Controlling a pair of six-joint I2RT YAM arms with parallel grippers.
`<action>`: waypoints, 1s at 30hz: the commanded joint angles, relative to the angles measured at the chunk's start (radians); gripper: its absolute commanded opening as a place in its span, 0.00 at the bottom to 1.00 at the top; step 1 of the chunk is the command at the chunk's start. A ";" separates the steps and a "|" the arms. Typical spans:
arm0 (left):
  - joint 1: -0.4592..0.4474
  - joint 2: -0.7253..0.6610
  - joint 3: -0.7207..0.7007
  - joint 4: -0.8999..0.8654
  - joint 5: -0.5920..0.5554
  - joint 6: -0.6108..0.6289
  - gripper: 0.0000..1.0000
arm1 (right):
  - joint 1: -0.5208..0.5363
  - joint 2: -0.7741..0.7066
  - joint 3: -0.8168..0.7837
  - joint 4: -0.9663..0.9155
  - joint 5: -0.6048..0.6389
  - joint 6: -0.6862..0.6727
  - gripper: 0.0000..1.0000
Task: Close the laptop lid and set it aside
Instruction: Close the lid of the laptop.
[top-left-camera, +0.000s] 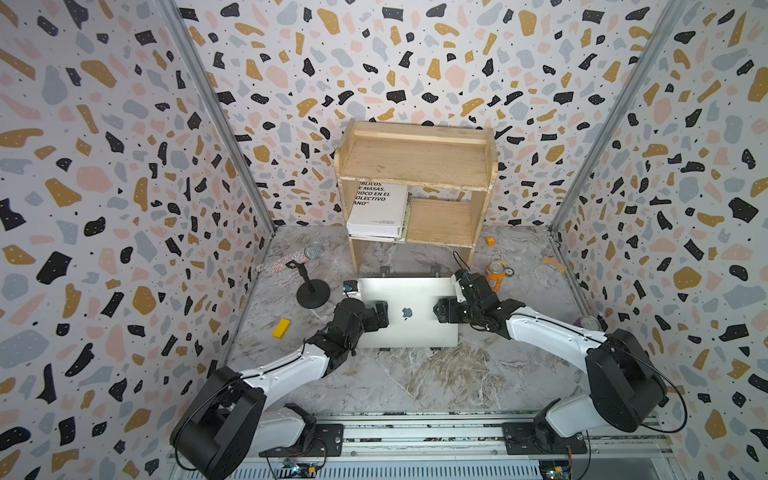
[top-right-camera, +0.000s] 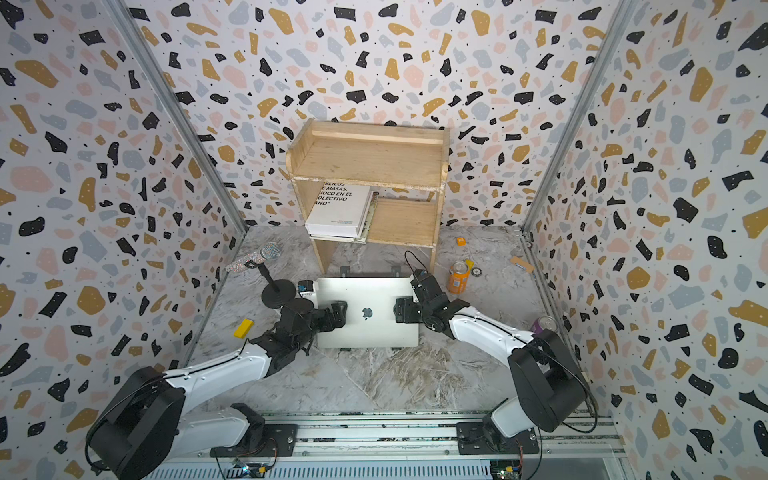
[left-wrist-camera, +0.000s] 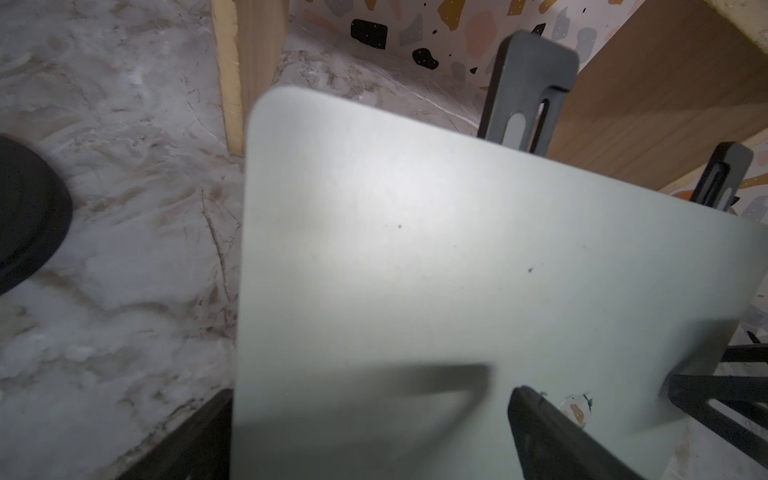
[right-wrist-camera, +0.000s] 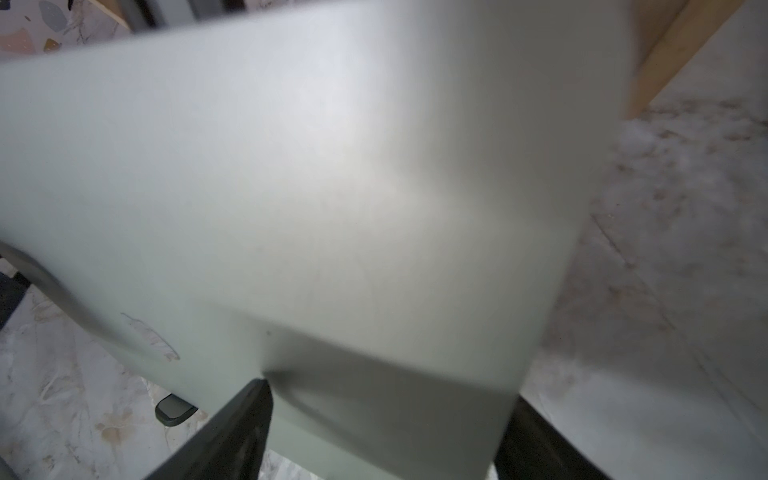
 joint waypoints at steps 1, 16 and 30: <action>-0.007 -0.029 -0.048 0.073 -0.007 -0.029 1.00 | -0.003 -0.049 -0.037 0.033 -0.025 0.007 0.87; -0.007 -0.116 -0.142 0.059 0.023 -0.025 1.00 | -0.006 -0.090 -0.173 0.133 -0.117 0.046 0.82; -0.007 -0.106 -0.163 0.077 0.108 -0.036 1.00 | -0.006 -0.085 -0.205 0.206 -0.156 0.081 0.77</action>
